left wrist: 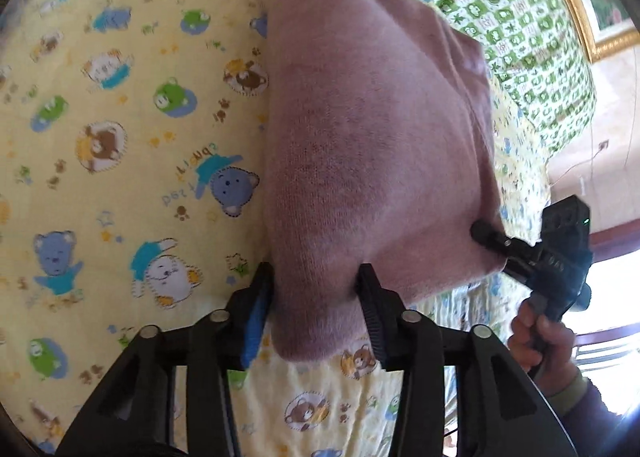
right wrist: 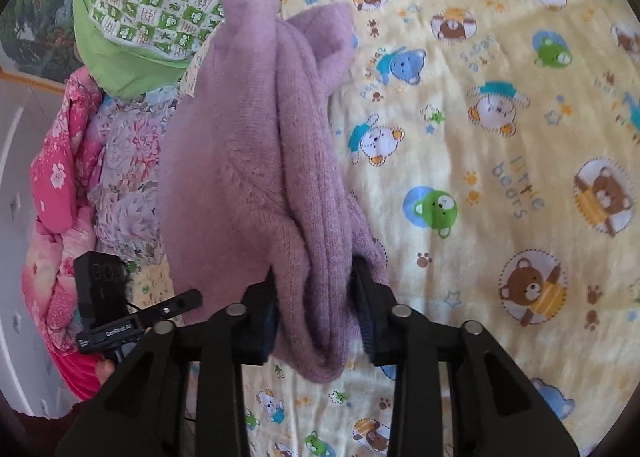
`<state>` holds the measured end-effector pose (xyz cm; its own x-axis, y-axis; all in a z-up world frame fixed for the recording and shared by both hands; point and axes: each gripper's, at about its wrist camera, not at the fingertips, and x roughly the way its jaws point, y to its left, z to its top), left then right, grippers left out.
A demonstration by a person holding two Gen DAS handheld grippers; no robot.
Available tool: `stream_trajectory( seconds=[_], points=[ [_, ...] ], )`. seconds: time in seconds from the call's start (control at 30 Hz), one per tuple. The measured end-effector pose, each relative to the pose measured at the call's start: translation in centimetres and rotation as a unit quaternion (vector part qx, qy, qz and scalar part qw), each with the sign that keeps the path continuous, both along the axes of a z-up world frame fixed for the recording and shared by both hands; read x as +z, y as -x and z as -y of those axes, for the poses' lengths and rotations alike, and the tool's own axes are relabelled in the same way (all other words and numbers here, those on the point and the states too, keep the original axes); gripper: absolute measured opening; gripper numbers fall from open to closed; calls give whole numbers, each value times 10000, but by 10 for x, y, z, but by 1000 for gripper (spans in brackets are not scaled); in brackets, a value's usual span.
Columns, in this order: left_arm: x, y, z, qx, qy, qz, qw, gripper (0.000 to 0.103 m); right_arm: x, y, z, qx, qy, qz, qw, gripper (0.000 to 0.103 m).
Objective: Fold small clothes
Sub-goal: 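Lay the folded sweater flat and open both grippers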
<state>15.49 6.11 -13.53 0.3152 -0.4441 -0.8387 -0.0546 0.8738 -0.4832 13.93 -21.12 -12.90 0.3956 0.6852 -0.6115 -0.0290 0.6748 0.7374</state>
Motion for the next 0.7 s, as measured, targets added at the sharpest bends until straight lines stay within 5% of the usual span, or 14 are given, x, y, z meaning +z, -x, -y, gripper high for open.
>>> stream_trajectory(
  seconds=[0.23,0.37,0.7],
  points=[
    [27,16,-3,168,-342,233,9990,53,28,10,0,-184,732,450,9961,42],
    [43,37,-17,307,-606,524,9963,66,45,19,-8,-166,1061,824,9908,44],
    [64,68,-1,257,-1187,1057,9870,69,67,47,-35,49,1562,1378,9781,53]
  ],
)
